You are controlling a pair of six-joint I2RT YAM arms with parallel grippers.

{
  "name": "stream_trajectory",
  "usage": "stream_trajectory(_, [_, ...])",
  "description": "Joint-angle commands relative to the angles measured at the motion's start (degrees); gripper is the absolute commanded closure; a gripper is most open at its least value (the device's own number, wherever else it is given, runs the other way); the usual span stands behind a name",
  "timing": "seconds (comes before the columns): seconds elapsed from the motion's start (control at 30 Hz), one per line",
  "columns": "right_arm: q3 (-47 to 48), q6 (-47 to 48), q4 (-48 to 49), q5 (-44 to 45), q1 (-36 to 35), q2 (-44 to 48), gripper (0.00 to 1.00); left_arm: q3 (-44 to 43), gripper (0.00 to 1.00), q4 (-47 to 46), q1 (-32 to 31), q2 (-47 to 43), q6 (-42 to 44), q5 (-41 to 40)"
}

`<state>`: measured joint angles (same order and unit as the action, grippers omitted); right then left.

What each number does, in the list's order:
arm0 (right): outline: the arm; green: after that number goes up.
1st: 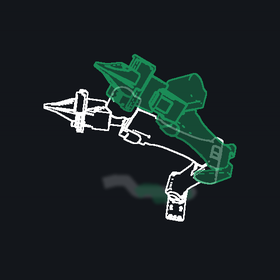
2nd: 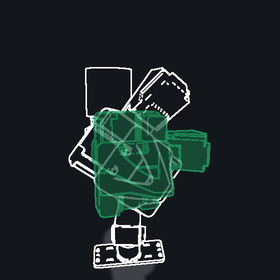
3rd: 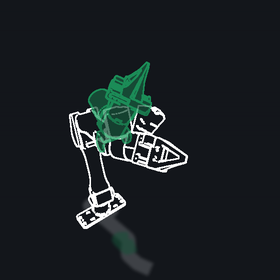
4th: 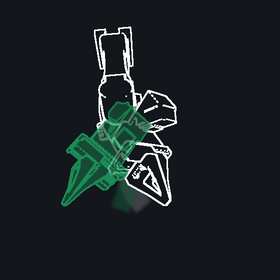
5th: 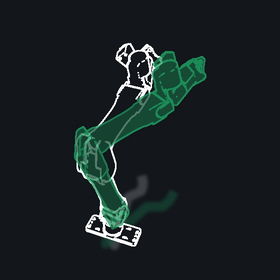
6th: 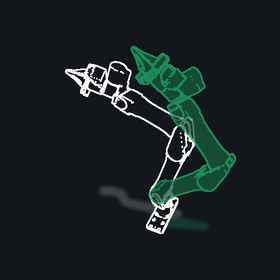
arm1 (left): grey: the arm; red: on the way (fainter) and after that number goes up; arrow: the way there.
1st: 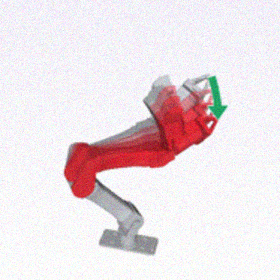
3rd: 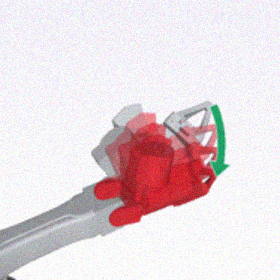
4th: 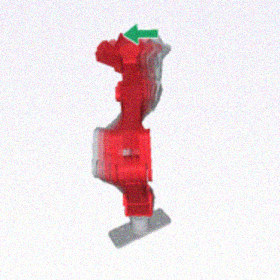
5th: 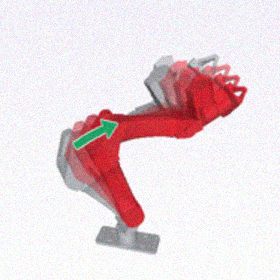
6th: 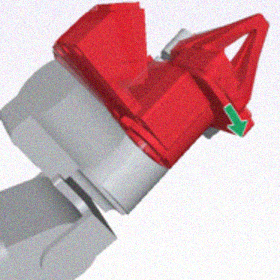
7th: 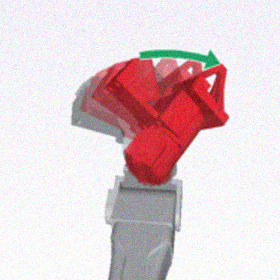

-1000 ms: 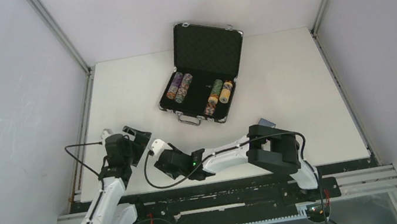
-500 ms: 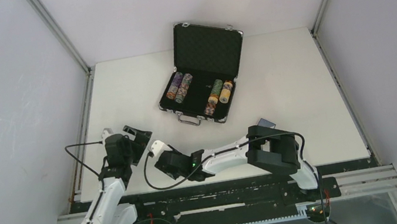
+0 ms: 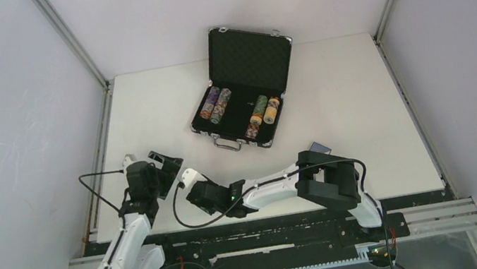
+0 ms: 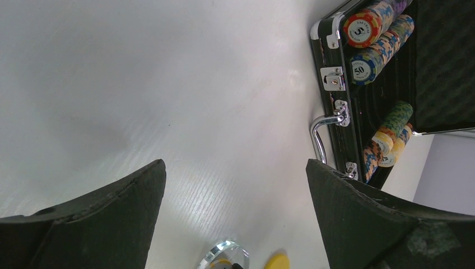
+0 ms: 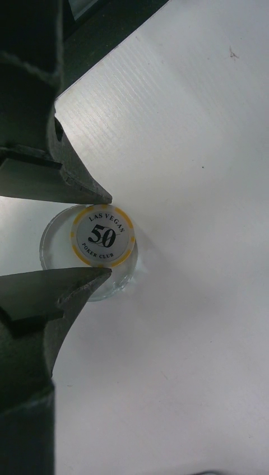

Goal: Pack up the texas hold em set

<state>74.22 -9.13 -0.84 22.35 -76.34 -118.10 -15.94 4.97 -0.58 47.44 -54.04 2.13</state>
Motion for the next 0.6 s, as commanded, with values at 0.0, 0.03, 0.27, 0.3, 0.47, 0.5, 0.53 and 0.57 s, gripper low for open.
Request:
stream_trajectory(0.0, [1.17, -0.58, -0.11, 0.29, -0.57, 1.63, 0.59, 1.18, 0.00, -1.99, 0.41, -0.61, 0.16, 1.08])
stream_trajectory(0.03, [1.05, -0.55, 0.14, 0.35, -0.57, 1.77, 0.59, 1.18, 0.00, -2.01, 0.47, -0.61, 0.16, 1.15])
stream_trajectory(0.27, [0.52, -0.45, 0.78, 0.40, -0.72, 2.97, 0.58, 1.27, 0.00, -2.07, 0.43, -0.68, 0.33, 1.32])
stream_trajectory(0.3, [0.31, -0.39, 0.88, 0.29, -0.74, 3.15, 0.58, 1.27, 0.00, -2.07, 0.45, -0.68, 0.26, 1.38])
stream_trajectory(0.47, [-0.41, 0.21, 1.85, 0.32, -0.99, 3.85, 0.60, 1.27, 0.00, -2.16, 0.42, -0.68, 0.26, 1.47])
stream_trajectory(0.5, [-0.44, 0.32, 1.89, 0.37, -1.07, 3.70, 0.60, 1.29, 0.00, -2.16, 0.40, -0.74, 0.39, 1.47])
stream_trajectory(0.53, [-0.47, 0.33, 1.90, 0.49, -1.14, 3.63, 0.61, 1.32, 0.00, -2.16, 0.40, -0.70, 0.36, 1.52])
stream_trajectory(0.57, [-0.47, 0.29, 1.83, 0.66, -1.18, 3.59, 0.62, 1.32, 0.00, -2.16, 0.43, -0.71, 0.34, 1.55])
